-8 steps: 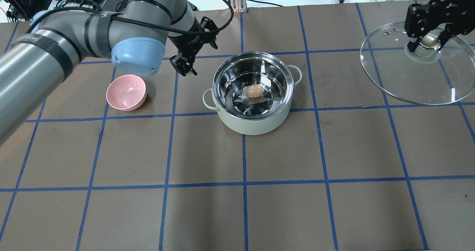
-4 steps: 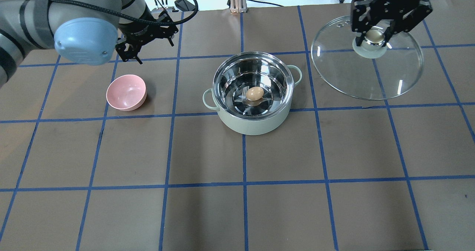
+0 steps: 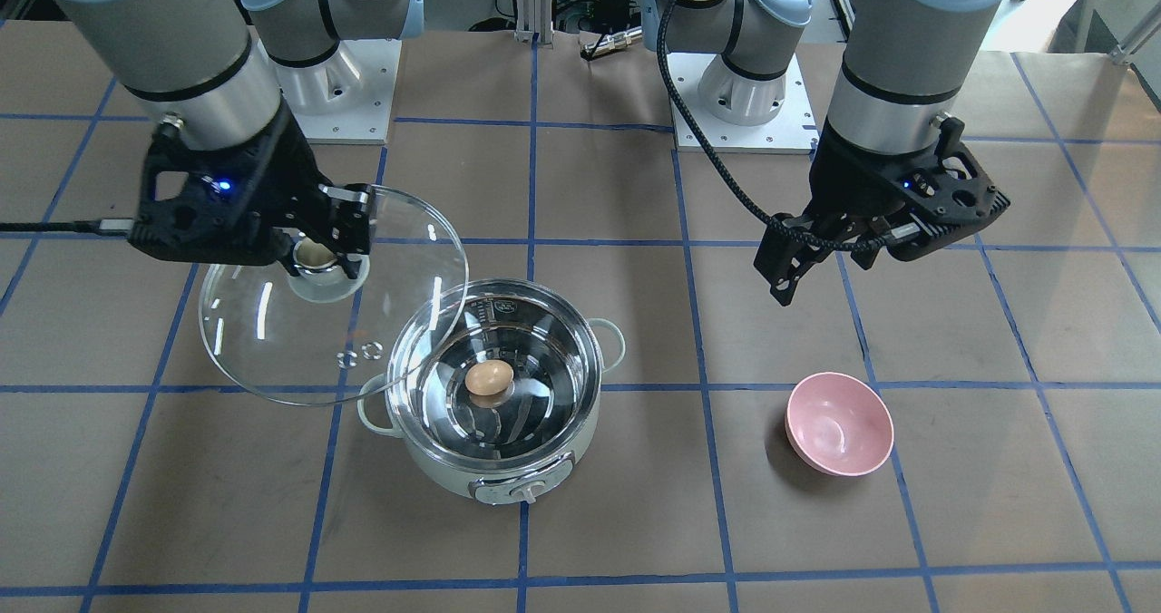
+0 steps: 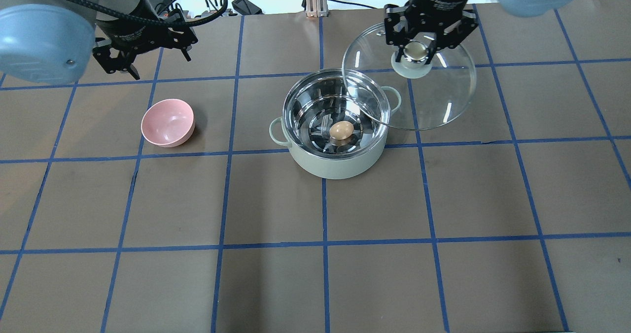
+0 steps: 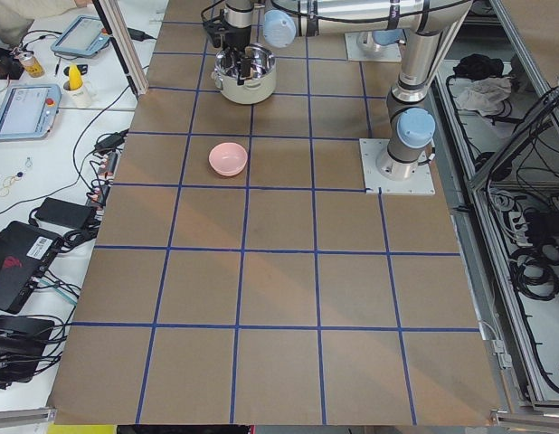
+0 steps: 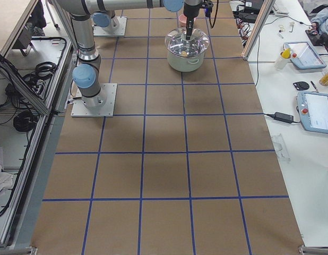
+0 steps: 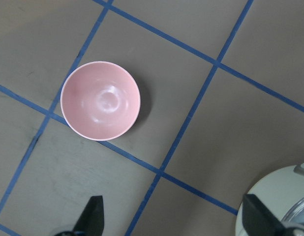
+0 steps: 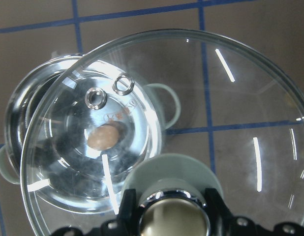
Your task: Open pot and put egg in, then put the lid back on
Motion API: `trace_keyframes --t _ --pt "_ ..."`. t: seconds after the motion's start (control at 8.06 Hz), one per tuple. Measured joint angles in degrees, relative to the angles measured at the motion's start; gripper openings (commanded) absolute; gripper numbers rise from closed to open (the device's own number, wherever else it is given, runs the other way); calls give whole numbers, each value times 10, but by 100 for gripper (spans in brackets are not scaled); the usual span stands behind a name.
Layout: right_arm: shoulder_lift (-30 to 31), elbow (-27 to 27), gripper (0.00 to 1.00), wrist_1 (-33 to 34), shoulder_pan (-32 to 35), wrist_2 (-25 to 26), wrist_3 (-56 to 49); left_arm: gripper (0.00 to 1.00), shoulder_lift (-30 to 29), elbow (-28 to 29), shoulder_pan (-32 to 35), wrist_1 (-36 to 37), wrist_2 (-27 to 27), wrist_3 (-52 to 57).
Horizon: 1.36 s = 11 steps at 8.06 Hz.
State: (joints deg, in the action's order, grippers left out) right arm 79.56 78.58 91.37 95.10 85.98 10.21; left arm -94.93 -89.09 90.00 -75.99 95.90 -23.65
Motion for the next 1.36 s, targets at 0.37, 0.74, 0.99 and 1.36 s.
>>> trace_keyframes --t 0.37,0.74,0.99,1.36 --pt "-59 4 0 93 62 -28 46 100 18 -4 2 -17 -3 28" --pt "-97 21 0 120 81 -50 77 100 21 -6 -2 -76 -1 143" --pt "-101 36 0 130 85 -54 92 100 23 -9 -4 -84 -3 229" --pt "-108 40 0 151 87 -69 100 100 17 -11 -9 -80 -23 273"
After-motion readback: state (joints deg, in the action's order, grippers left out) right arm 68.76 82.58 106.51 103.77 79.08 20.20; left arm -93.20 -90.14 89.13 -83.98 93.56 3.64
